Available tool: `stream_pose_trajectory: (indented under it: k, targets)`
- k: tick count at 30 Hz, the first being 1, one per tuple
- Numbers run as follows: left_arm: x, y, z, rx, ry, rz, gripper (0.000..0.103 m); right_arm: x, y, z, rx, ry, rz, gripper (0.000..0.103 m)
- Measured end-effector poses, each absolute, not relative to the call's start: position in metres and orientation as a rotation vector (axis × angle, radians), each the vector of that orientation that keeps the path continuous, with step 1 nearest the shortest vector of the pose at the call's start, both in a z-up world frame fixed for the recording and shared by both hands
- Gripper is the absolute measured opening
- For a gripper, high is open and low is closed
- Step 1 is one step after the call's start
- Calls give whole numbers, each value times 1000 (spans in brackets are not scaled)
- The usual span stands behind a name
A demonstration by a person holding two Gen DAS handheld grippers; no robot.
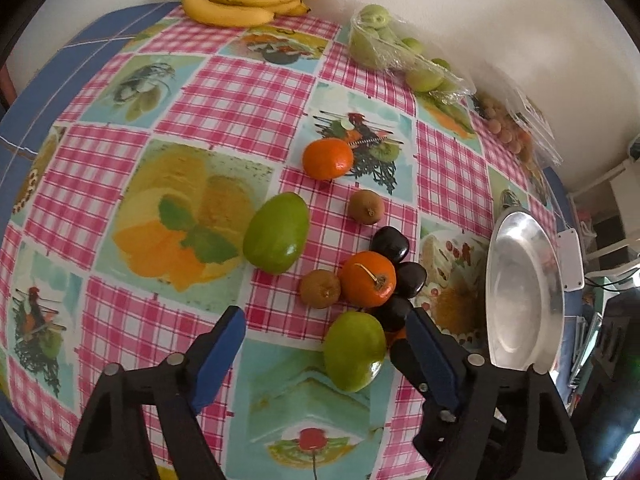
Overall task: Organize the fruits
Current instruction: 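Grasp the orange tangerine with the right tool while the left tool grasps the pale green pear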
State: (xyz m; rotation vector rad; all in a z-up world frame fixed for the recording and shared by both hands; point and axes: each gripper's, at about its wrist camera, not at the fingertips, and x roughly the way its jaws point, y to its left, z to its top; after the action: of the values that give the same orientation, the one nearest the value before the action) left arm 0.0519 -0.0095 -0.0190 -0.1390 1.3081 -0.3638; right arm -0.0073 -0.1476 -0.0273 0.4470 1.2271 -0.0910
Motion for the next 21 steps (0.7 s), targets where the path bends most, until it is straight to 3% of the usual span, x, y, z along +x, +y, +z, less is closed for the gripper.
stream_pose_trajectory:
  k: [21]
  targets:
    - [52,-17,-26,-140,1340,-374,82,-9,-149,-33,459,1259,-86,42]
